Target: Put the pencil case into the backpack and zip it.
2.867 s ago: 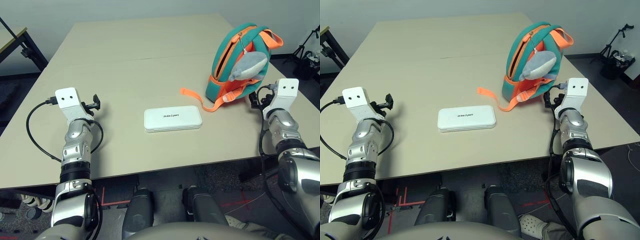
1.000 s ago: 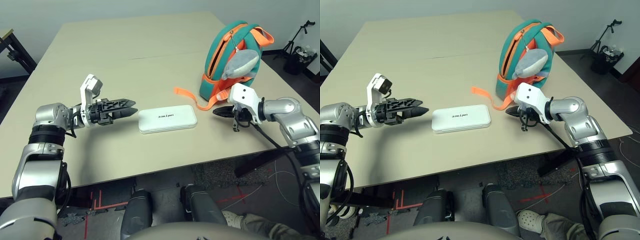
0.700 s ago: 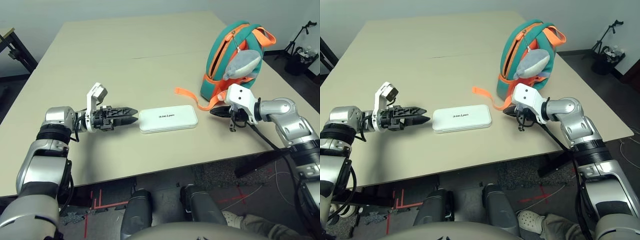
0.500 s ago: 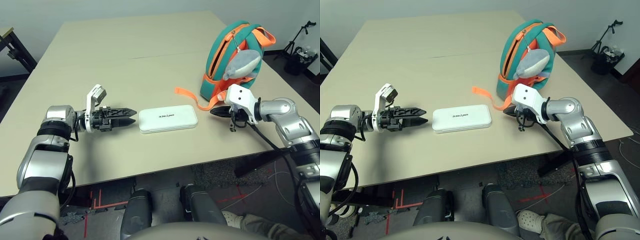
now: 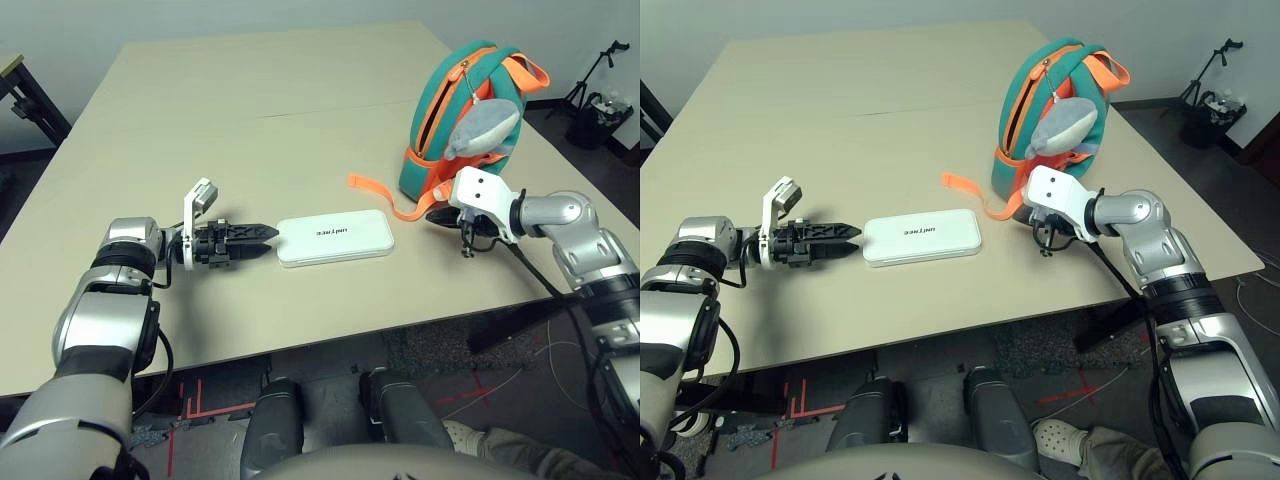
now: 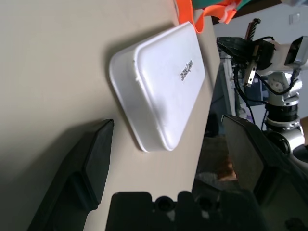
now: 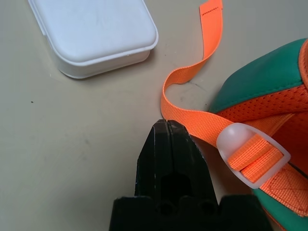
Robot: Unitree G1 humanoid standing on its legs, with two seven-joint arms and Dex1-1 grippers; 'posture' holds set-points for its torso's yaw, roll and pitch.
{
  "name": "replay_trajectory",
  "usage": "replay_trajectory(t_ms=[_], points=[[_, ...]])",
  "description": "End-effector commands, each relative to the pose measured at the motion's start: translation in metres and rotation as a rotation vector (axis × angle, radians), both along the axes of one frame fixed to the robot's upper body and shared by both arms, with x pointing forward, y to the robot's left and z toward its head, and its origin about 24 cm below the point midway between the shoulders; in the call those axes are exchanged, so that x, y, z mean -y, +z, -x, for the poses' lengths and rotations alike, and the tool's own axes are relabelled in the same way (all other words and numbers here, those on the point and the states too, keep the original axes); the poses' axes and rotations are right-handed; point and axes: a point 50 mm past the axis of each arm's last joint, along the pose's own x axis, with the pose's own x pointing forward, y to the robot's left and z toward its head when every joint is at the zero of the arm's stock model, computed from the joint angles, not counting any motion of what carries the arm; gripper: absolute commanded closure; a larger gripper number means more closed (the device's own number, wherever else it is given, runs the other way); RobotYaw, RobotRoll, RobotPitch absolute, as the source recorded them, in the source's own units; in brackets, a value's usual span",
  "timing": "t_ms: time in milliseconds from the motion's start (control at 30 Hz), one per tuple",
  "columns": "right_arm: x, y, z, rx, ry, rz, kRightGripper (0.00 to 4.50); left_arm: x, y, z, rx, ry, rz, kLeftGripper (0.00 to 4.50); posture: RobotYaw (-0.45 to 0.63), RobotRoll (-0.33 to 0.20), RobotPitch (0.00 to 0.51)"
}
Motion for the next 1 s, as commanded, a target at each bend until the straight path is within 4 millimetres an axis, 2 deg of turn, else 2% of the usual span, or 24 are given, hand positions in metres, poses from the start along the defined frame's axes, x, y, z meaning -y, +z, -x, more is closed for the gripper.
replay_trajectory(t_ms=[33, 533, 867, 1000], points=[[-0.008, -0.003, -0.003, 0.006, 0.031, 0.028, 4.48, -0.004, -0.003, 0.001, -0.014, 0.022, -0.037, 0.0, -0.17, 0.0, 0.064], [-0.031, -0.016, -0.001, -0.022, 0.095, 0.009, 4.48, -0.013, -0.011, 0.007, 0.0, 0.022, -0.115, 0.0, -0.1, 0.0, 0.091], [-0.04, -0.024, 0.0, -0.044, 0.117, 0.004, 4.48, -0.016, -0.007, 0.009, 0.001, 0.041, -0.104, 0.0, -0.06, 0.0, 0.093], [-0.037, -0.024, -0.003, -0.034, 0.104, 0.02, 4.48, -0.017, -0.004, 0.009, -0.004, 0.04, -0.094, 0.0, -0.05, 0.0, 0.092]])
